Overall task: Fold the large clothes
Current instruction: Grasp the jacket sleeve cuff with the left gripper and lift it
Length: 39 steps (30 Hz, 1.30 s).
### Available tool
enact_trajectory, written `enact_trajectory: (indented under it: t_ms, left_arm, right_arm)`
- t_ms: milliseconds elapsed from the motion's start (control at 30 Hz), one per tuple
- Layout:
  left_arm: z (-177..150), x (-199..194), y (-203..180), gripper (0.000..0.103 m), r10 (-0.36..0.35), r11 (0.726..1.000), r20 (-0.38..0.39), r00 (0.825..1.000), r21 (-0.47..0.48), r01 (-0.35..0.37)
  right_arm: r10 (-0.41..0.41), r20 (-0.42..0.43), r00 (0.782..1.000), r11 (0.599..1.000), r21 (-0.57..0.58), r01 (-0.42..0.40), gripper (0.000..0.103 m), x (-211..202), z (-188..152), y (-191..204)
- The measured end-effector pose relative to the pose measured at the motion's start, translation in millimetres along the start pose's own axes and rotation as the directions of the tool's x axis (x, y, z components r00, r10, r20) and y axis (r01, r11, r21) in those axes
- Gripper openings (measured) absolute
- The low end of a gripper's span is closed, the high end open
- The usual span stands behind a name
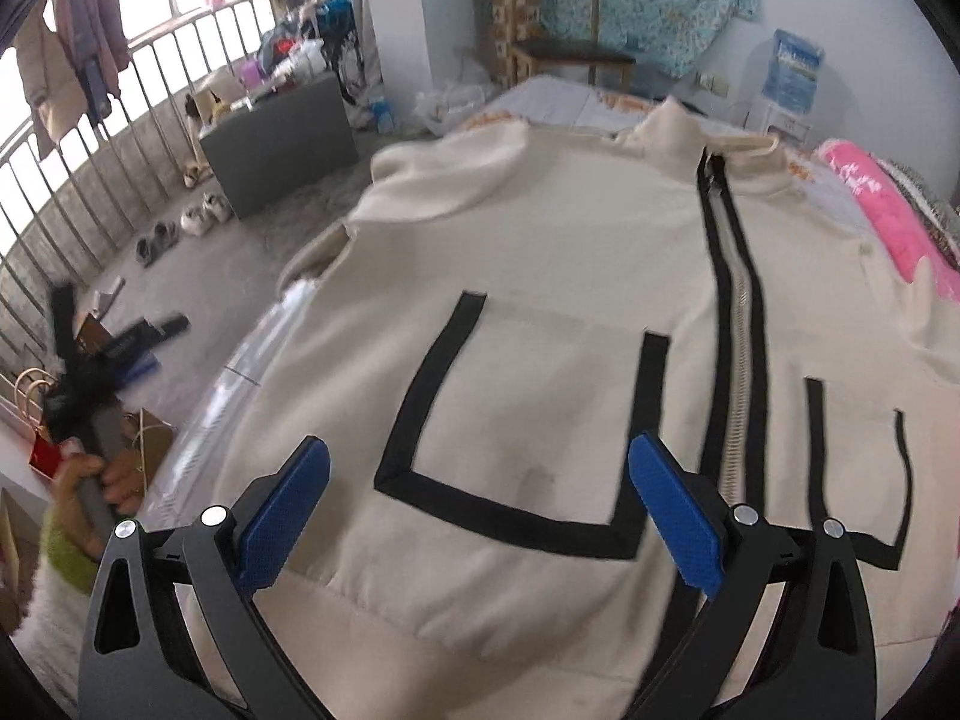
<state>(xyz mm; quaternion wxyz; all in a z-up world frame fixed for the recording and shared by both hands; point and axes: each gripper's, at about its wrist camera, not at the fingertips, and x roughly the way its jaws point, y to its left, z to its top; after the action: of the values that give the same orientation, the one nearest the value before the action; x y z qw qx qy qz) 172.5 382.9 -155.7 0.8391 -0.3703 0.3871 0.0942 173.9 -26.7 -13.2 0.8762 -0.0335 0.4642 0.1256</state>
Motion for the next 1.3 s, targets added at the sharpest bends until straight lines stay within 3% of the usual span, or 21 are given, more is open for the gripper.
enact_trajectory:
  t_ms: [67,167,200,233,267,333,367,433,500,633,667,733,800,867,900,967,1033,1133,1233,1267,1300]
  left_arm:
    - [-16,42,38,0.094,-0.113,0.979,-0.109,0.988,-0.184,0.092]
    - [-50,90,72,0.093,-0.294,0.891,-0.176,0.940,-0.406,0.203]
    - [-65,106,83,0.093,-0.379,0.832,-0.172,0.909,-0.494,0.253]
    - [-81,122,92,0.093,-0.461,0.756,-0.153,0.874,-0.584,0.296]
    - [-91,134,96,0.093,-0.500,0.711,-0.142,0.854,-0.631,0.312]
    - [-116,168,101,0.093,-0.633,0.541,-0.080,0.770,-0.757,0.367]
    - [-122,179,102,0.093,-0.666,0.491,-0.059,0.744,-0.785,0.378]
    - [-141,216,99,0.093,-0.739,0.355,0.010,0.674,-0.844,0.402]
    - [-161,242,96,0.093,-0.768,0.259,0.051,0.639,-0.888,0.381]
    - [-181,272,91,0.093,-0.766,0.168,0.105,0.635,-0.920,0.355]
    - [-181,278,90,0.093,-0.765,0.156,0.114,0.634,-0.922,0.354]
    - [-178,288,86,0.093,-0.750,0.177,0.103,0.653,-0.921,0.348]
    - [-164,292,85,0.079,-0.742,0.205,0.081,0.665,-0.918,0.340]
    - [-147,292,87,0.058,-0.747,0.231,0.055,0.663,-0.914,0.335]
    - [-139,294,86,0.053,-0.740,0.267,0.022,0.672,-0.908,0.324]
    - [-121,295,87,0.034,-0.725,0.336,-0.029,0.689,-0.887,0.317]
    - [-95,292,85,0.024,-0.694,0.425,-0.089,0.714,-0.851,0.307]
    - [-49,266,85,0.018,-0.600,0.587,-0.162,0.784,-0.755,0.292]
    - [11,220,82,0.016,-0.487,0.714,-0.170,0.856,-0.642,0.279]
    - [28,206,80,0.016,-0.461,0.741,-0.163,0.872,-0.612,0.277]
    - [59,176,71,0.016,-0.412,0.792,-0.145,0.899,-0.546,0.274]
  right_arm:
    - [0.004,-0.039,0.999,1.000,0.024,-0.003,0.098,16,3,1]
    - [0.006,-0.069,0.998,0.999,0.036,-0.003,0.098,34,10,3]
    - [0.003,-0.071,0.997,0.999,0.033,0.000,0.098,37,12,4]
    - [-0.001,-0.071,0.997,1.000,0.030,0.003,0.098,40,14,6]
    - [-0.005,-0.072,0.997,0.999,0.031,0.007,0.098,43,14,5]
    - [-0.010,-0.078,0.997,0.999,0.036,0.013,0.098,49,17,5]
    - [-0.010,-0.084,0.996,0.999,0.041,0.014,0.098,51,18,5]
    - [-0.003,-0.095,0.995,0.999,0.048,0.008,0.098,54,19,2]
    - [-0.002,-0.102,0.995,0.999,0.052,0.007,0.098,57,20,2]
    - [-0.002,-0.110,0.994,0.998,0.065,0.009,0.098,63,22,-1]
    - [-0.003,-0.111,0.994,0.998,0.067,0.010,0.098,64,21,-1]
    - [-0.015,-0.105,0.994,0.998,0.057,0.021,0.098,65,21,-1]
    - [-0.019,-0.103,0.995,0.998,0.055,0.024,0.098,65,21,0]
    - [-0.020,-0.098,0.995,0.998,0.058,0.026,0.098,63,21,-2]
    - [-0.022,-0.095,0.995,0.998,0.061,0.028,0.098,62,20,-3]
    - [-0.026,-0.089,0.996,0.997,0.068,0.032,0.098,59,19,-6]
    - [-0.026,-0.082,0.996,0.997,0.074,0.032,0.098,57,19,-8]
    - [-0.020,-0.062,0.998,0.996,0.082,0.025,0.098,50,19,-11]
    - [-0.007,-0.013,1.000,0.997,0.083,0.008,0.098,38,18,-16]
    - [-0.005,0.001,1.000,0.996,0.085,0.005,0.098,36,18,-18]
    - [0.000,0.021,1.000,0.996,0.092,-0.002,0.098,32,18,-20]
